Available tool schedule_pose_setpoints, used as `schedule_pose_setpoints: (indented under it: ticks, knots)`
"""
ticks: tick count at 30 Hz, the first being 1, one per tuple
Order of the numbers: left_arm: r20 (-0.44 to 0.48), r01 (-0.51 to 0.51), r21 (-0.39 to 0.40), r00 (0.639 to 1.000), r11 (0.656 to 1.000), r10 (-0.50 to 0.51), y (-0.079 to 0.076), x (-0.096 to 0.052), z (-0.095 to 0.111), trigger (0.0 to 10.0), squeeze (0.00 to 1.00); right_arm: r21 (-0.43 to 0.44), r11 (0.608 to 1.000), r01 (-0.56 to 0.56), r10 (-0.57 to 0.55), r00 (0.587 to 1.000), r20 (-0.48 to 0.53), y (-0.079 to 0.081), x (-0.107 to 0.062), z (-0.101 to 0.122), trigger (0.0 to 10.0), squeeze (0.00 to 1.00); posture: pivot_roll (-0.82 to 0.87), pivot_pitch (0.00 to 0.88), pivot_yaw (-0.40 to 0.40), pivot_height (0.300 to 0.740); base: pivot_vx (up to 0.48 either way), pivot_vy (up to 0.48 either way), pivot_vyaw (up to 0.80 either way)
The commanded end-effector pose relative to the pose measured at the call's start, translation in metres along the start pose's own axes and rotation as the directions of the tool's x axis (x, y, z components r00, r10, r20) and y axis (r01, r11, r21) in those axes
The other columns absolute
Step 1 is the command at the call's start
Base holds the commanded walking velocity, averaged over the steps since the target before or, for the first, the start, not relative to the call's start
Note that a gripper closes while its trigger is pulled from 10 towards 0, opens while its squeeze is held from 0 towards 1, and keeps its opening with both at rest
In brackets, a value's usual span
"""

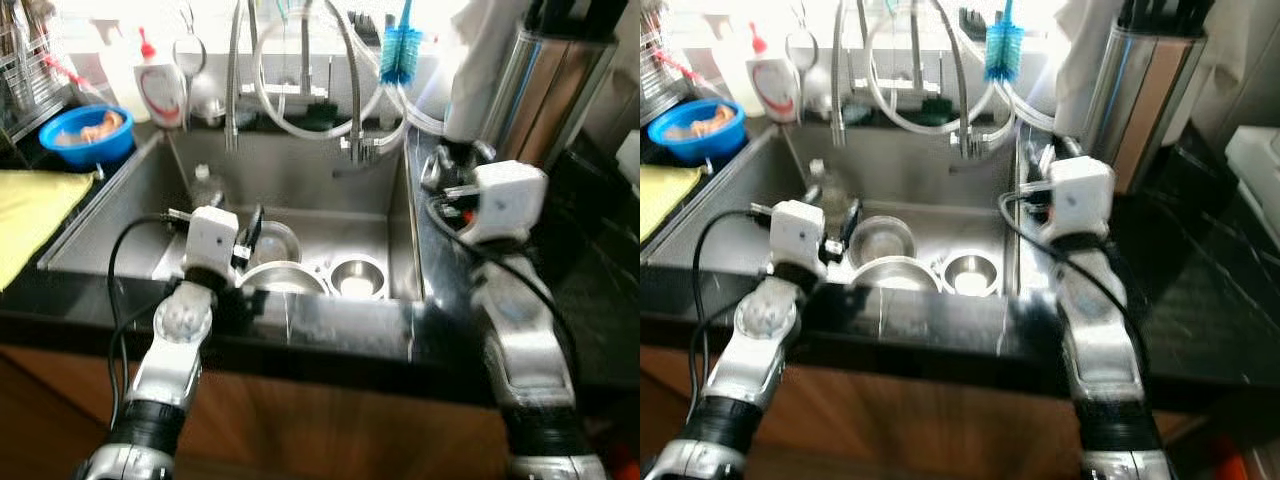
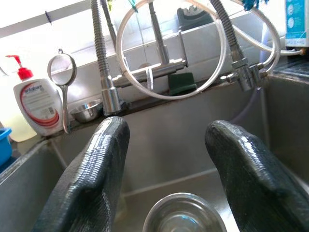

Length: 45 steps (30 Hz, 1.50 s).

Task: Kitchen organization

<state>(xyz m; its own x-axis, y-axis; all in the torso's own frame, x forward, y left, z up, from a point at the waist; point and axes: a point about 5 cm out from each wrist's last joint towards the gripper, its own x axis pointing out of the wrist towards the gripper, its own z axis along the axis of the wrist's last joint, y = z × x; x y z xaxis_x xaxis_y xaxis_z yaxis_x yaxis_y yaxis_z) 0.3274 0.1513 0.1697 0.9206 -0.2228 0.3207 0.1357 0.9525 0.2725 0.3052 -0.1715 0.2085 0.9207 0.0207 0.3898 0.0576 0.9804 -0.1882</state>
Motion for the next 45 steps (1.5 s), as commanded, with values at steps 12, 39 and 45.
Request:
schedule_pose_setpoints:
  ticks: [12, 39, 45]
  knots:
    - [0.014, -0.006, 0.006, 1.000, 1.000, 0.006, 0.005, -0.002, 0.003, 10.0, 0.00, 0.000, 0.991, 0.134, -0.133, 0.984, -0.116, -0.007, -0.038, -0.004, 10.0, 0.00, -0.06, 0.000, 0.051, 0.740, 0.000, 0.000, 0.33]
    - [0.026, -0.006, -0.022, 1.000, 1.000, 0.007, -0.001, -0.002, 0.005, 10.0, 0.00, 0.024, 0.998, 0.065, -0.063, 0.992, -0.108, 0.006, -0.031, 0.000, 10.0, 0.00, -0.05, 0.000, 0.046, 0.740, 0.000, 0.053, 0.80]
    - [0.033, 0.005, -0.033, 0.999, 0.999, -0.004, -0.003, -0.002, 0.005, 10.0, 0.00, 0.025, 0.998, 0.057, -0.054, 0.993, -0.103, 0.006, -0.031, 0.001, 10.0, 0.00, -0.05, 0.000, 0.046, 0.740, 0.000, 0.000, 0.80]
